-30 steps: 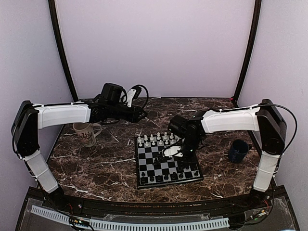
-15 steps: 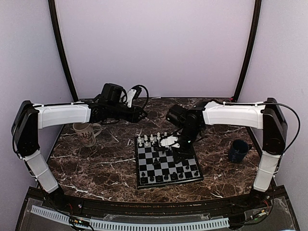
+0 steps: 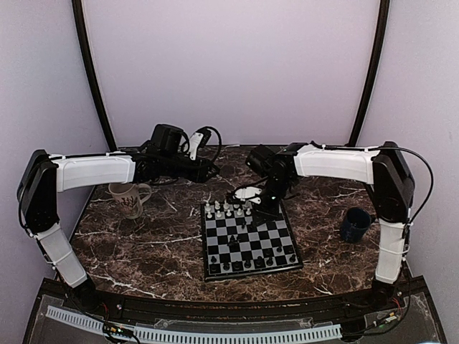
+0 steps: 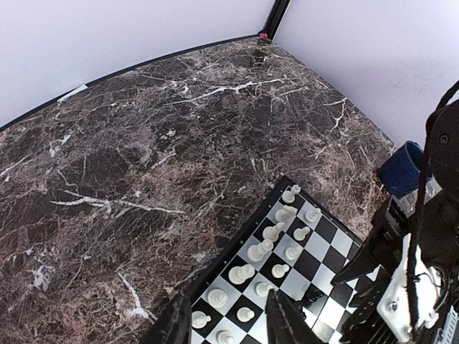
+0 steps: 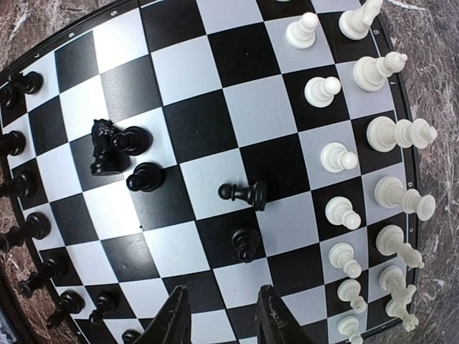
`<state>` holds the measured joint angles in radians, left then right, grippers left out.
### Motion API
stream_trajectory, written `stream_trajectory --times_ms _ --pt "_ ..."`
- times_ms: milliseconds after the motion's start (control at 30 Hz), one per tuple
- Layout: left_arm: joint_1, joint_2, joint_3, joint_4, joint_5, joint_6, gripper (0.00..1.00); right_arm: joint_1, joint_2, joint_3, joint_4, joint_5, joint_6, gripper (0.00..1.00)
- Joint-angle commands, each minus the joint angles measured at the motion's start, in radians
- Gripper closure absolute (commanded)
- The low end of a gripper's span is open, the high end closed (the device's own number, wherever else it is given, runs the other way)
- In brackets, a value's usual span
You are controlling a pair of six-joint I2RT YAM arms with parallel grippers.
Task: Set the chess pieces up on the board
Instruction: Pick up the pawn from the chessboard.
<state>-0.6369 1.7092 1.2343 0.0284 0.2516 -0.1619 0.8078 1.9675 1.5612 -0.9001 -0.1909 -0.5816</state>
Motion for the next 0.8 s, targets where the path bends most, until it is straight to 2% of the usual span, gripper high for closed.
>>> stream_trajectory --times_ms 0,333,767 --pt "0.006 -0.029 0.005 -0.011 0.003 0.015 0.62 0.001 0.038 0.041 0.037 0.013 0.015 0.67" --pt "0.006 -0.024 0.005 -0.013 0.009 0.014 0.62 0.001 0.089 0.058 0.053 0.011 0.01 0.71" --pt "0.006 -0.021 0.007 -0.016 0.014 0.013 0.62 0.004 0.097 0.063 0.023 -0.043 -0.008 0.95"
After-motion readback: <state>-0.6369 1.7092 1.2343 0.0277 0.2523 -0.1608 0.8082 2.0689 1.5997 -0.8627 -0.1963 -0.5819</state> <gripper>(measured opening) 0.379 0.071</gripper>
